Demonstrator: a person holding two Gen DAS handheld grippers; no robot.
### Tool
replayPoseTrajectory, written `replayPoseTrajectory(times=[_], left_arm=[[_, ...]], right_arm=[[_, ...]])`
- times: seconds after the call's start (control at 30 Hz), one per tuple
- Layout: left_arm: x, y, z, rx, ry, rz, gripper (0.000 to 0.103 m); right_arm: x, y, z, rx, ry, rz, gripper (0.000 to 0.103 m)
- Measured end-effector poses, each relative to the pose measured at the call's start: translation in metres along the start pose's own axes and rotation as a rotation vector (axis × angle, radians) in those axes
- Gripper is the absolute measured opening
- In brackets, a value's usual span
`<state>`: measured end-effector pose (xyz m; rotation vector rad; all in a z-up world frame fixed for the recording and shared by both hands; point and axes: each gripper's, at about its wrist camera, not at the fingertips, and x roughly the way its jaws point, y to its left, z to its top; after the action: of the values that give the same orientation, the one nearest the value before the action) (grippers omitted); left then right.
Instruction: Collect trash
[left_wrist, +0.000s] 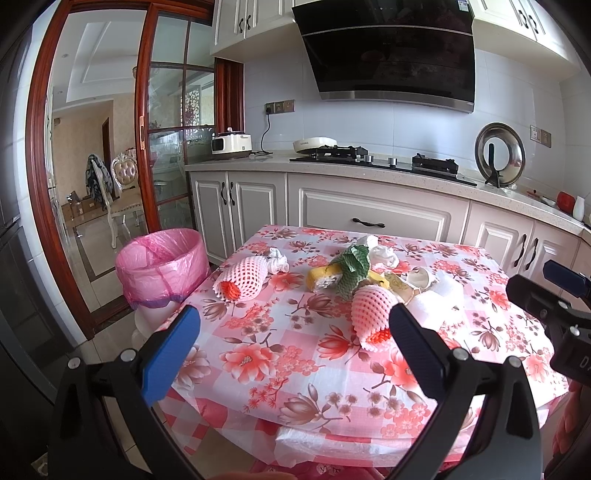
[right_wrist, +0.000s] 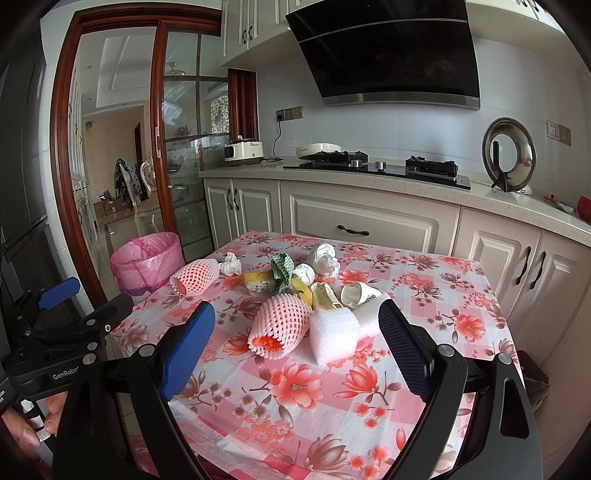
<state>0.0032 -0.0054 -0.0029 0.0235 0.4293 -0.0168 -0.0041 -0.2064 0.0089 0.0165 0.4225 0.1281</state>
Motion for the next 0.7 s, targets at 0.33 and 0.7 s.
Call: replayPoseTrajectory(times=[0.33,0.7], left_arm=[[0.0003,0.0003,-0.0002,0.0,0.0,0.0,0.099],[0.0002,0.001,0.0001,-0.002,0.0,0.0,0.099]], right_arm=[[0.0002,-0.0001,-0.0001,0.001,-0.001,0.0,0.085],[0.0002,-0.0002,-0.0002,0.002,-0.001,0.001,0.085]])
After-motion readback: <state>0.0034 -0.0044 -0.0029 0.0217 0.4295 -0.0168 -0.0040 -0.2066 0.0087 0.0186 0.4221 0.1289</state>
